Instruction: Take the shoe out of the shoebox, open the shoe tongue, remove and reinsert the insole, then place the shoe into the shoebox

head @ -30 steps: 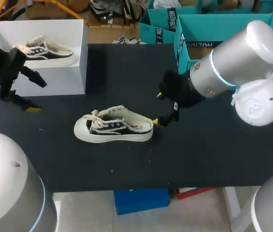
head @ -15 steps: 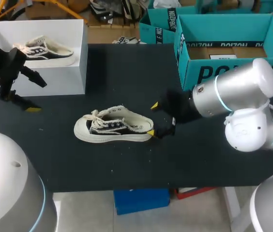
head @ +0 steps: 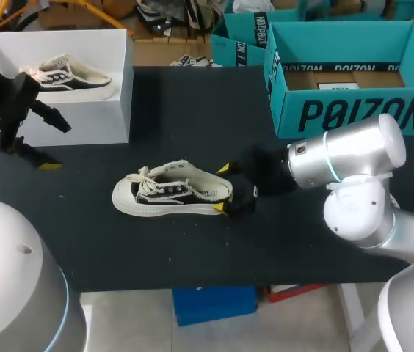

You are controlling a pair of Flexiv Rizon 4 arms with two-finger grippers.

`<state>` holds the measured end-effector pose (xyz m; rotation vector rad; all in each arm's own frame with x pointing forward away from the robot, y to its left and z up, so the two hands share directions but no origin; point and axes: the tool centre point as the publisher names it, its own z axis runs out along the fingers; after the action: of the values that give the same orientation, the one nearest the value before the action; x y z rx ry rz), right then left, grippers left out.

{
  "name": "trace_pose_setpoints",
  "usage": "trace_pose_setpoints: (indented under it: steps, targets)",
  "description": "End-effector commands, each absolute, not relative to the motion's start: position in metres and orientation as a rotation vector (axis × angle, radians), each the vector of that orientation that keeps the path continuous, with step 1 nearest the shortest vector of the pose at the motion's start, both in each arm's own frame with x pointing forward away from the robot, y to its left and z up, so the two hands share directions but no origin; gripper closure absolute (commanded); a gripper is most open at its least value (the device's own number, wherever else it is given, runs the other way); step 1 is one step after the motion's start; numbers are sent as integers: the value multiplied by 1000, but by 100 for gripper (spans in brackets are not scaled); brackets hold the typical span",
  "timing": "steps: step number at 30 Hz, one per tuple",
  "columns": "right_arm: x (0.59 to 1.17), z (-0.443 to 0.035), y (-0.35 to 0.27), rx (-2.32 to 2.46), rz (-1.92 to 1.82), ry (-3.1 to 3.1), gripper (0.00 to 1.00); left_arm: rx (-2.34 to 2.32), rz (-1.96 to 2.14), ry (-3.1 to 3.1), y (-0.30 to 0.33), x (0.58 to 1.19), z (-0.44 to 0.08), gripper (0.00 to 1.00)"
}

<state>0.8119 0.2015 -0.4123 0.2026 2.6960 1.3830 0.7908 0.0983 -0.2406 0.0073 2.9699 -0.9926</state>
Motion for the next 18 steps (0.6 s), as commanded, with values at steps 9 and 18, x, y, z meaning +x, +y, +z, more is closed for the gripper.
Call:
trace_pose_setpoints:
  steps: [9,18]
  targets:
    - [814,-425,217,195,1419,2704,0,9,-990,2967,98,790,-242,0]
    - [815,-425,220,181,1400,2724,0,9,-990,2967,98,790,-242,0]
